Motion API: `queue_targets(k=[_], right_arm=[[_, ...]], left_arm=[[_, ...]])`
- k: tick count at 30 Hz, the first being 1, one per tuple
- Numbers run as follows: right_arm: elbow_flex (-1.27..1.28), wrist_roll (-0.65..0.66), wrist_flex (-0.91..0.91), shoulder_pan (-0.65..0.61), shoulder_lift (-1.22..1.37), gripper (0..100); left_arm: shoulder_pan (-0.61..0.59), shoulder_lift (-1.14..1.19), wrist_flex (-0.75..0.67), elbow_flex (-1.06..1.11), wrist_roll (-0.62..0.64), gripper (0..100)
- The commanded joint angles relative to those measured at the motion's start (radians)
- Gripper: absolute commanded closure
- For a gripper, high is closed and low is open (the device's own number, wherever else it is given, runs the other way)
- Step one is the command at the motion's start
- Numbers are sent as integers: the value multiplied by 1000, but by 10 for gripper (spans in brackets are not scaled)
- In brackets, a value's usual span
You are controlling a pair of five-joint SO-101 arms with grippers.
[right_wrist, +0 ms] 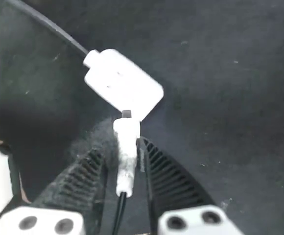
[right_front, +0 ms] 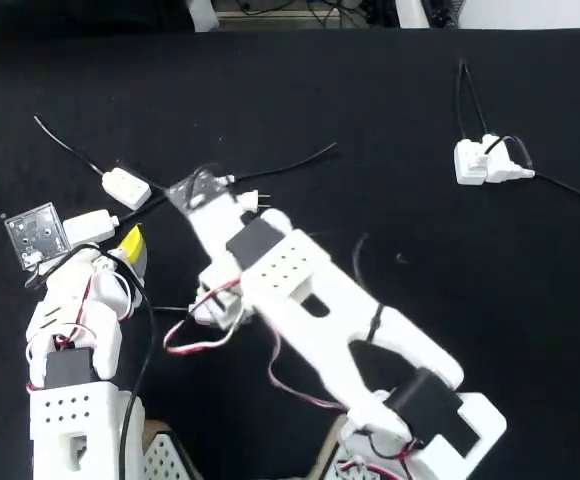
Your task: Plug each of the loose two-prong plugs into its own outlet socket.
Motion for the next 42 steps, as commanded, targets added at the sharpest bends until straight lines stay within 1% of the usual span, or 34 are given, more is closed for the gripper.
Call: queue_targets(k=[1,5,12,15,24,28,35,39,42], right_arm=[[48,14,-55,-54,-96,988],[136,69,-133,-60,-160,988],[245,78,-203,-58,-162,988],[263,101,-229,-52,-162,988],[283,107,-341,66,-113,988],[283,155,-381,126,-88,988],[249,163,-385,170,-81,988],[203,203,-387,210,-79,988],[171,204,-393,230,-79,988]], left_arm=[[-10,-5,-14,-24,9,766],[-10,-5,-14,-24,9,766],[-12,-5,-15,-28,11,766],[-12,-5,-17,-28,11,766],[-12,-5,-14,-30,11,766],[-12,-5,-14,-30,11,766],[-12,-5,-15,-30,11,766],[-12,-5,-15,-30,11,766],[-12,-5,-15,-30,11,766]])
